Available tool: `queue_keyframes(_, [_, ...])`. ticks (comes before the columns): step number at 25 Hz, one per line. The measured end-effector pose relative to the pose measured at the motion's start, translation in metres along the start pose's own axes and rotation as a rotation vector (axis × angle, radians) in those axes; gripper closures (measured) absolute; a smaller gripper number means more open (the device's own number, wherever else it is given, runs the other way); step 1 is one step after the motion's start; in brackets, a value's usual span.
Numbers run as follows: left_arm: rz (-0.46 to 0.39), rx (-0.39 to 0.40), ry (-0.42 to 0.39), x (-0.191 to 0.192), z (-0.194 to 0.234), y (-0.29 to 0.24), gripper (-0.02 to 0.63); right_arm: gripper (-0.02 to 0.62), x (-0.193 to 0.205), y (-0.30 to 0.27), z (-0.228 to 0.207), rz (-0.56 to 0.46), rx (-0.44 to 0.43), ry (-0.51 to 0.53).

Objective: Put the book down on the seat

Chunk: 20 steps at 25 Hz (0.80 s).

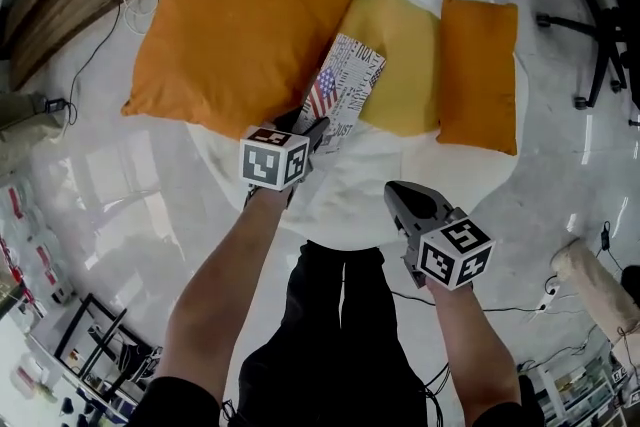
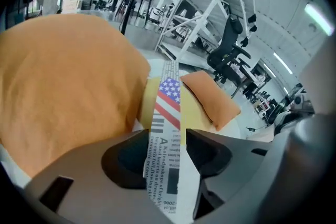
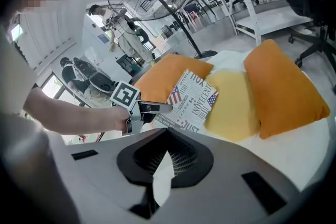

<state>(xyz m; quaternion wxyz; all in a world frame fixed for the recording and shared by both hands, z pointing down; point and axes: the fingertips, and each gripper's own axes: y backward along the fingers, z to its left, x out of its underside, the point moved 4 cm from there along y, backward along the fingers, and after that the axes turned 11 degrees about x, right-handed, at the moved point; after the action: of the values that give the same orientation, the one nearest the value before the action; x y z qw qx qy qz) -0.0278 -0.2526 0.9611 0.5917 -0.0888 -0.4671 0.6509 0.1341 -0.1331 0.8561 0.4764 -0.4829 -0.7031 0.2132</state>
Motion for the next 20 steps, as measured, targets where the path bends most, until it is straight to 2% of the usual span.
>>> queue_keyframes(4, [0.008,-0.071,-0.067,-0.001,0.003,0.019,0.365,0.580,0.009,0.001,0.008,0.019,-0.013,-0.006])
queue_keyframes(9, [0.005,-0.103,-0.102,-0.002,-0.004,0.051,0.365,0.580,0.007,0.014,0.025,0.003,-0.015,-0.023])
queue_keyframes(14, [-0.039,-0.100,-0.105,-0.016,-0.024,0.094,0.367,0.580,-0.034,0.038,0.042,-0.053,0.010,0.000])
queue_keyframes(20, [-0.115,-0.073,-0.210,-0.053,-0.082,0.166,0.367,0.580,-0.095,0.088,0.082,-0.125,0.029,0.044])
